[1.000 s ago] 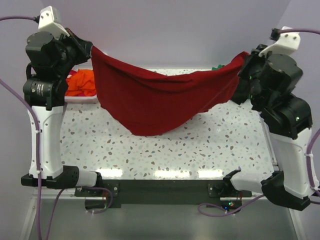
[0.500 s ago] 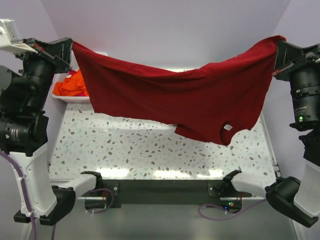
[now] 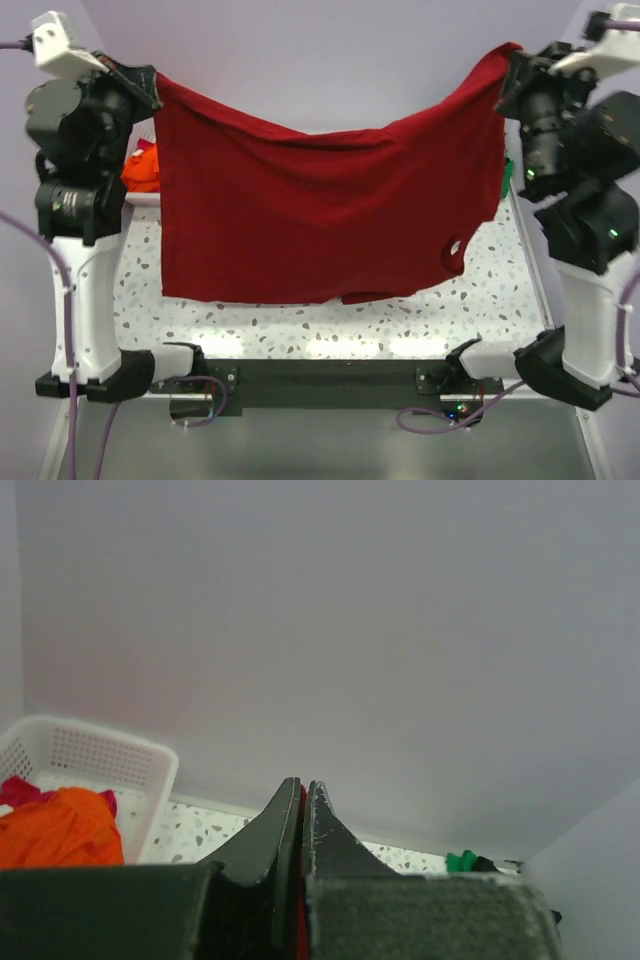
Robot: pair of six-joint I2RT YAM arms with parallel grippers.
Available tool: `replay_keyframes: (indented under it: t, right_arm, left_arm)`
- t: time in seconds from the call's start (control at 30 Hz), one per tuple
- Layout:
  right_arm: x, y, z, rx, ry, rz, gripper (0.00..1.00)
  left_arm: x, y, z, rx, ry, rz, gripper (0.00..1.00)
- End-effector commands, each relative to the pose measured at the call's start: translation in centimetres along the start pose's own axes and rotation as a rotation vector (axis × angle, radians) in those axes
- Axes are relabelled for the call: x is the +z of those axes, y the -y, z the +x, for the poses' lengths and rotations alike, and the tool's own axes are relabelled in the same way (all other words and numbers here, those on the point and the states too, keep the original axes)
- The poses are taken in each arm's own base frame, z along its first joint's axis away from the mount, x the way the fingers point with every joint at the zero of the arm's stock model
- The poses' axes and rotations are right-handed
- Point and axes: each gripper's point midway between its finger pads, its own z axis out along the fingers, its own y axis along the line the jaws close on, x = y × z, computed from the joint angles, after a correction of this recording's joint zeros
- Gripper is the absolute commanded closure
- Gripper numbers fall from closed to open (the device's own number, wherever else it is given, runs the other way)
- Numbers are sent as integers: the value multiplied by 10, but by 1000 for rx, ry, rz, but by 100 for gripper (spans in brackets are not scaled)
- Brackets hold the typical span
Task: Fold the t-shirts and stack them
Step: Flatten the tshirt out
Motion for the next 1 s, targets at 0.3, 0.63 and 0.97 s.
replay_keyframes:
  t: [0.3,0.63,0.97]
  right_arm:
    - [52,-9,-17,-118,136,115,100]
    - [-1,14,-72,-48,241,49,100]
    - [-88,55,-113,17,309,-40,100]
  left_arm:
    - [66,-10,-9,-41,109,-64,100]
    - [29,8,-42,-54,177,8,100]
    - [-64,23,-88,-32,278,76,100]
